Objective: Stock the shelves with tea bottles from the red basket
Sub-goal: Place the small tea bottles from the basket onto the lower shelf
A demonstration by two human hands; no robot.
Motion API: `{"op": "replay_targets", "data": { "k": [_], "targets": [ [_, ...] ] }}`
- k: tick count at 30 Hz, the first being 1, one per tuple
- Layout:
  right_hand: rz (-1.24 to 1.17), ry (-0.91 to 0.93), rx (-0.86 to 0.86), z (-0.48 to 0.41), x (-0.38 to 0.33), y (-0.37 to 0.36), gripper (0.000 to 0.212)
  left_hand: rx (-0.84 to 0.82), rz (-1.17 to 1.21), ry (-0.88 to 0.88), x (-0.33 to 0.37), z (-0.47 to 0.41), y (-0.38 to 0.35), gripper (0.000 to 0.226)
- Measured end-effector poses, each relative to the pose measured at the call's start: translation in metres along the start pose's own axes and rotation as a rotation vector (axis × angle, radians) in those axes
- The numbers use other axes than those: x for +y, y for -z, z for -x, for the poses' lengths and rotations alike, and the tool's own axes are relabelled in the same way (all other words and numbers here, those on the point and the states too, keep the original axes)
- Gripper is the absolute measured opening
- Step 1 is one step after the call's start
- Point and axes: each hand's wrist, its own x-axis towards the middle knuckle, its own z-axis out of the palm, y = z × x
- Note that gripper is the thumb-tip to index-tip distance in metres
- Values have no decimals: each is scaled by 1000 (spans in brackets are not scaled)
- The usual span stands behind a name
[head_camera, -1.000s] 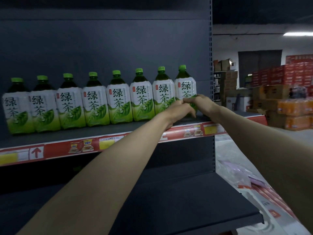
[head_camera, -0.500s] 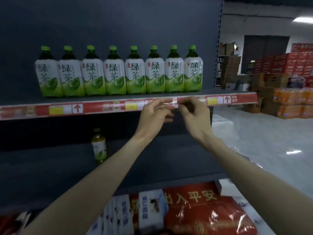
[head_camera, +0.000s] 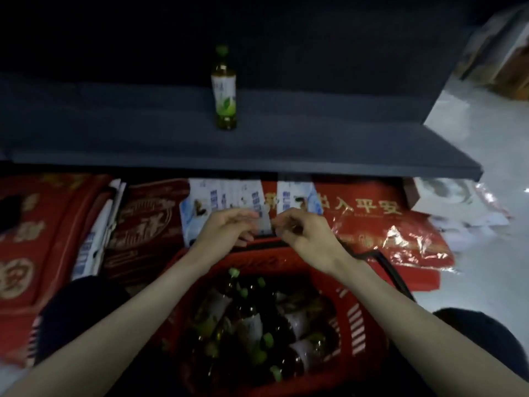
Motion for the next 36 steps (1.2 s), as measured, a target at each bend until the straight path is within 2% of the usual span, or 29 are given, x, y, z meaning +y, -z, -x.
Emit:
{"op": "replay_targets", "data": {
  "k": [3, 6, 9, 11, 14, 16, 20, 24, 29, 31, 34, 36],
  "targets": [
    [-15, -79, -103, 12, 32, -32, 16, -30, -224, 131, -48, -2, 17, 19],
    [103, -148, -218, 19, 61, -55, 17, -167, -530, 257, -80, -12, 33, 17],
    [187, -233, -332, 25, 76, -77, 21, -325, -742, 414, -111, -21, 34, 28],
    [209, -307, -407, 27, 83, -95, 25, -457, -856, 493, -134, -25, 28, 46],
    [217, -393, -514, 26, 95, -126, 21, -516, -864, 492, -163, -35, 23, 76],
    [212, -438, -533, 24, 107, -147, 26, -465, -799, 482, -184, -44, 23, 91],
    [209, -482, -564, 24, 128, -172, 36, -427, -676, 534, -179, -38, 18, 79],
    [220, -491, -565, 30, 136, -185, 47, -379, -664, 517, -185, -43, 17, 83],
    [179, -454, -550, 37, 134, -184, 57, -365, -631, 504, -178, -37, 18, 57],
    [169, -425, -541, 39, 127, -178, 54, -338, -619, 454, -173, -34, 21, 61],
    [141, -347, -549, 42, 116, -163, 48, -279, -556, 343, -164, -32, 29, 87],
    [67, -329, -530, 42, 108, -148, 50, -270, -486, 295, -151, -27, 29, 69]
  ]
}}
